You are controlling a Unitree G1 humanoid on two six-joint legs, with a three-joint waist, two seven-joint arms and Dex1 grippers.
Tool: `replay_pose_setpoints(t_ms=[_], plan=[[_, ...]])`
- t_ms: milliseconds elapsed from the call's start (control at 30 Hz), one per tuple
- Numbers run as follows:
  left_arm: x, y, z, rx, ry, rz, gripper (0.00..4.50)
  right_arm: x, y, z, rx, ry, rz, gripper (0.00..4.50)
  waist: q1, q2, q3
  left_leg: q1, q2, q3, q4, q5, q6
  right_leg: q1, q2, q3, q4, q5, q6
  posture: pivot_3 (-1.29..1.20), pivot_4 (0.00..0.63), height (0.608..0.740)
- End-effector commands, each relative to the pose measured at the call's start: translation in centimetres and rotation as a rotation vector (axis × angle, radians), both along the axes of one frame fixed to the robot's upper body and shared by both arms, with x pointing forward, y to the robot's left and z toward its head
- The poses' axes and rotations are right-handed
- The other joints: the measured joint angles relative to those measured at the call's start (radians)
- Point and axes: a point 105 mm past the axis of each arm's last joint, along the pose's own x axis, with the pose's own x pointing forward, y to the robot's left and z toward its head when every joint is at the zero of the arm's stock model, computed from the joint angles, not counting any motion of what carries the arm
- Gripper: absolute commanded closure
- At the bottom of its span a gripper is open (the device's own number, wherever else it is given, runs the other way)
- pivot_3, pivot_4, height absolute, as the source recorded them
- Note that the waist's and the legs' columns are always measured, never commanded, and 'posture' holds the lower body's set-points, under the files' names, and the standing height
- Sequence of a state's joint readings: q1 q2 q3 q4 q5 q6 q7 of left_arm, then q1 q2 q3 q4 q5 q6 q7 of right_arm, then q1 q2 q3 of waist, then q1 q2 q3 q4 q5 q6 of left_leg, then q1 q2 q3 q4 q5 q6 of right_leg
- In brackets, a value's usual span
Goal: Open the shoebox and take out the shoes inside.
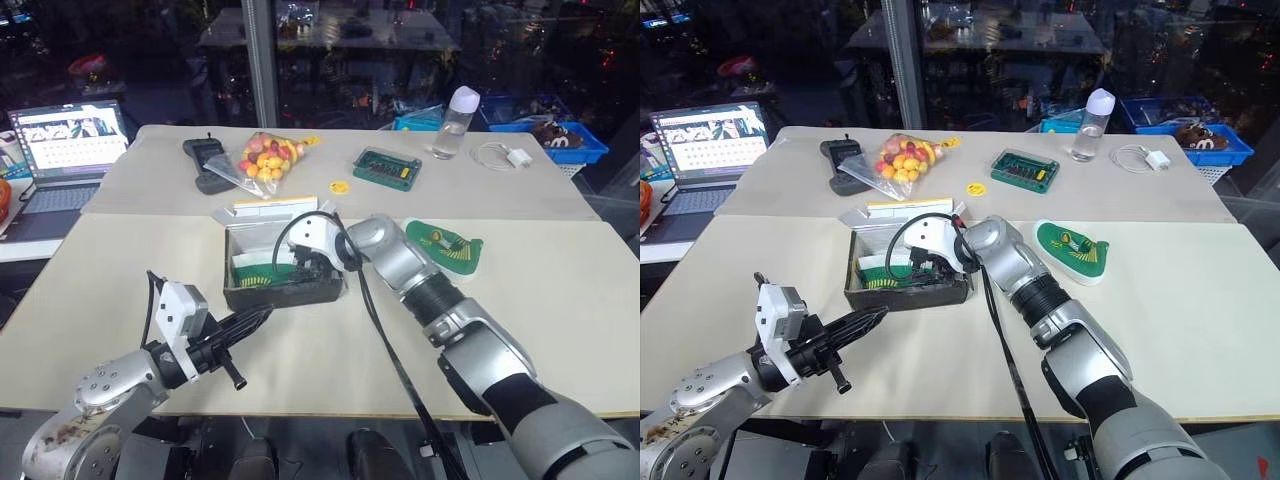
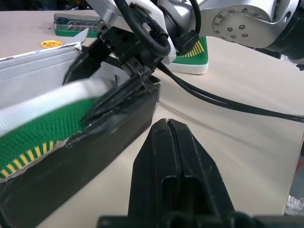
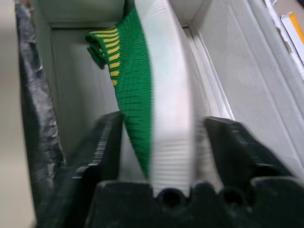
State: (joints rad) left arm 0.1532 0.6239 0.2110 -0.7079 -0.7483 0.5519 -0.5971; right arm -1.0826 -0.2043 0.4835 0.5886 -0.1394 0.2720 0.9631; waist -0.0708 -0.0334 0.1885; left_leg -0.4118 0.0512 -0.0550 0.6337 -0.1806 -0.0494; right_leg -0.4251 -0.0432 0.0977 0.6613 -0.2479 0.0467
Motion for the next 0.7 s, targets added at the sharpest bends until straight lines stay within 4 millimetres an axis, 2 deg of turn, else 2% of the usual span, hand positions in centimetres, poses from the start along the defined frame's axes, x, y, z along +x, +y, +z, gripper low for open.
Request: replay_pose_setpoints(t_ms=[33, 100, 167, 300, 567, 700], plan=[[-0.4, -0.5, 1.1, -0.003, -0.051, -0.021, 4.5, -0.2, 0.0, -0.1, 0.008, 0.004, 0.006, 2.84, 0.0, 0.0, 0.0, 0.0, 0.0, 0.0, 0.0, 0.0, 0.0, 0.0, 0.0, 0.0, 0.0, 0.0, 0.0, 0.0, 0.15, 0.715], [-0.4, -0.5, 1.1, -0.002, -0.05, -0.021, 4.5, -0.2, 0.0, -0.2, 0.006, 0.001, 0.006, 3.6, 0.0, 0.0, 0.0, 0.001, 0.0, 0.0, 0.0, 0.0, 0.0, 0.001, 0.0, 0.0, 0.0, 0.0, 0.0, 0.0, 0.15, 0.715], [-0.4, -0.4, 1.1, 0.001, -0.048, -0.021, 4.5, -0.1, -0.1, -0.1, 0.005, -0.006, 0.002, 3.98, 0.0, 0.0, 0.0, 0.001, 0.0, 0.0, 0.0, 0.0, 0.0, 0.001, 0.0, 0.0, 0.0, 0.0, 0.0, 0.0, 0.15, 0.715], [-0.3, -0.2, 0.8, 0.005, -0.041, -0.022, 4.5, 0.0, 0.0, 1.2, 0.041, -0.032, -0.003, 3.98, 0.0, 0.0, 0.0, 0.001, 0.0, 0.0, 0.0, 0.0, 0.0, 0.001, 0.0, 0.0, 0.0, 0.0, 0.0, 0.0, 0.15, 0.715], [-0.5, 0.2, -0.2, 0.013, -0.023, -0.024, 4.5, 0.3, -0.7, 7.4, 0.19, -0.117, -0.049, 3.98, 0.001, 0.0, 0.0, -0.002, 0.0, 0.0, 0.0, 0.0, 0.0, -0.002, 0.0, 0.0, 0.0, 0.0, 0.0, 0.0, 0.15, 0.715], [-0.6, 0.3, -0.5, 0.014, -0.019, -0.029, 4.5, 0.5, -1.4, 8.5, 0.206, -0.173, -0.086, 3.98, 0.0, 0.0, 0.0, -0.002, 0.0, 0.0, 0.0, 0.0, 0.0, -0.002, 0.0, 0.0, -0.001, 0.0, 0.0, 0.0, 0.15, 0.715]])
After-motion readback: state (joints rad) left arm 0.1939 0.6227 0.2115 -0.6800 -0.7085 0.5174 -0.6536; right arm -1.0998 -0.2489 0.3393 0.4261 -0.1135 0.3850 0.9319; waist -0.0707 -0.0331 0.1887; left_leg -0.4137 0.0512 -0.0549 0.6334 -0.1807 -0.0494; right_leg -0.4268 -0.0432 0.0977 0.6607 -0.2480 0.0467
